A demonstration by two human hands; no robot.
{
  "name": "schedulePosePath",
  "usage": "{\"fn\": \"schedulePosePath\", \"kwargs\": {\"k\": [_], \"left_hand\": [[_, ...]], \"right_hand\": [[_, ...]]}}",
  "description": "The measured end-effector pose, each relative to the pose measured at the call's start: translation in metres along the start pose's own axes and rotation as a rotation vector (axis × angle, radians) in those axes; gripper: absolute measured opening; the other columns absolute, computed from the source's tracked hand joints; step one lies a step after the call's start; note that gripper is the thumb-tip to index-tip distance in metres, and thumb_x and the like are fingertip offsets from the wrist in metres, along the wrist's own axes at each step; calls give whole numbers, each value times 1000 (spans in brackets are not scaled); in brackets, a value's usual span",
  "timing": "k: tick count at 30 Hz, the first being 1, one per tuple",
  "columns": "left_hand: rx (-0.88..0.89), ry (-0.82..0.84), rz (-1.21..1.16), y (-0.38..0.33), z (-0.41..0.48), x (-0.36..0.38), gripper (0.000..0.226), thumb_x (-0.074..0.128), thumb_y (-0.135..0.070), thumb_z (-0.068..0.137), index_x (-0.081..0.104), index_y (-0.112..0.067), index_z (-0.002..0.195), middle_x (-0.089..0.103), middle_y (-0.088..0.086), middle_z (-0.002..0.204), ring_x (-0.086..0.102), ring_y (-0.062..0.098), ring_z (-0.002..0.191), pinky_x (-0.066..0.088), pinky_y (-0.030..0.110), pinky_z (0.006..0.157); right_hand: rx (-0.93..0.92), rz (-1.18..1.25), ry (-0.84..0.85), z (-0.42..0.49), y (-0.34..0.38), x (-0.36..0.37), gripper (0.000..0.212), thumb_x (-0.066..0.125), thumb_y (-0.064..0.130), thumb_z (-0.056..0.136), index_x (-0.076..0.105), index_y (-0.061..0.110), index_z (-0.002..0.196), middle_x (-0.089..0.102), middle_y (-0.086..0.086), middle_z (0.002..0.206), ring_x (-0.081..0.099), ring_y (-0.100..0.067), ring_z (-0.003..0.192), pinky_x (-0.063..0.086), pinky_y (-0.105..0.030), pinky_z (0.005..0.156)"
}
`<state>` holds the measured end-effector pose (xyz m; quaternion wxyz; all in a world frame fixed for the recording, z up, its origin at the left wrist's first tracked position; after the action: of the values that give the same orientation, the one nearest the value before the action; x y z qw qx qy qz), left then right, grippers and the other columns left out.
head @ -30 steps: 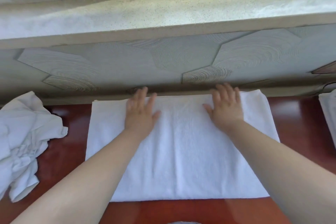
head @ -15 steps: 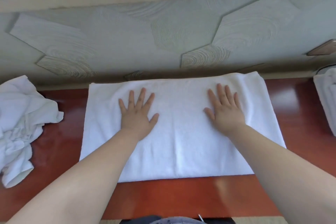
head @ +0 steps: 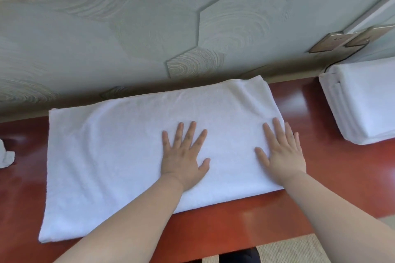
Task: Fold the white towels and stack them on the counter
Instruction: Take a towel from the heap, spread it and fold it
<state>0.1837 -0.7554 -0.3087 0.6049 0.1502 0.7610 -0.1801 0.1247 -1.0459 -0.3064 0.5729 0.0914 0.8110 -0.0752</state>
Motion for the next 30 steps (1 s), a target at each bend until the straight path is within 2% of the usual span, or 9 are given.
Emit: {"fn": "schedulePosePath", "kwargs": {"k": [4,8,12,15,17,19,24,26,30], "left_hand": [[-11,71,49,-1,-8,6,80,34,-69,91,23,-34,162,7,1,173,2,33,158,7,71,119],[-220,177,6,-17,17,-4,79,20,-72,90,27,-32,158,13,7,169,-2,32,156,-9,66,120],[-171,184,16,-73,55,-9,79,14,-67,94,6,-32,164,-6,5,172,-13,28,157,-10,64,121],[-150,71,24,-74,62,-11,76,30,-66,94,12,-36,162,2,1,172,0,29,159,3,66,122],[-138,47,31,-74,64,-9,78,36,-62,92,20,-32,163,7,2,173,6,30,159,9,67,122],[-127,40,41,-75,66,-7,80,39,-60,91,21,-32,163,6,2,173,6,30,159,11,67,121],[-136,70,61,-72,65,-1,80,38,-61,92,17,-33,163,2,3,173,2,30,159,13,65,122],[-135,70,65,-72,66,0,80,39,-61,92,17,-33,163,2,3,173,2,30,159,14,65,122],[-138,63,65,-71,67,1,80,38,-61,92,16,-33,164,1,3,173,1,29,159,12,64,123]], "right_hand": [[-34,18,15,-3,5,8,77,21,68,96,2,35,163,-11,8,171,-1,-31,157,4,-52,127],[-51,-3,31,-3,5,-2,78,18,65,97,3,27,163,-7,-2,172,-8,-37,156,-8,-56,125],[-631,43,-94,7,74,-35,59,34,48,105,44,18,154,28,-8,166,10,-30,158,10,-54,126],[-794,60,-6,57,92,-45,60,31,50,106,28,26,161,14,-2,171,5,-26,158,6,-47,128],[-705,-2,49,107,77,-48,65,24,57,104,12,33,164,-3,2,172,-8,-25,158,-5,-45,127],[-493,48,33,154,48,-56,67,22,59,103,11,33,164,2,1,172,-7,-26,158,-8,-45,126],[-86,333,0,211,-1,-70,57,33,39,106,33,15,157,37,-9,161,16,-31,155,0,-53,126],[39,354,67,223,-21,-69,54,39,41,103,43,16,151,48,-11,152,23,-33,152,-2,-59,123],[12,419,220,230,-18,-64,32,48,54,98,65,30,109,69,1,114,53,-29,125,2,-61,121]]}}
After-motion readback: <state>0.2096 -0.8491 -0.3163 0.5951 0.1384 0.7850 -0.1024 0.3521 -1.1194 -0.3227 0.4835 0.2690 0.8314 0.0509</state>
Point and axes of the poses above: each hand's wrist, its own z-axis towards the middle knuckle, its own x-axis out of the palm, y = z × x, the point moved 10 cm from there along z, towards the middle knuckle
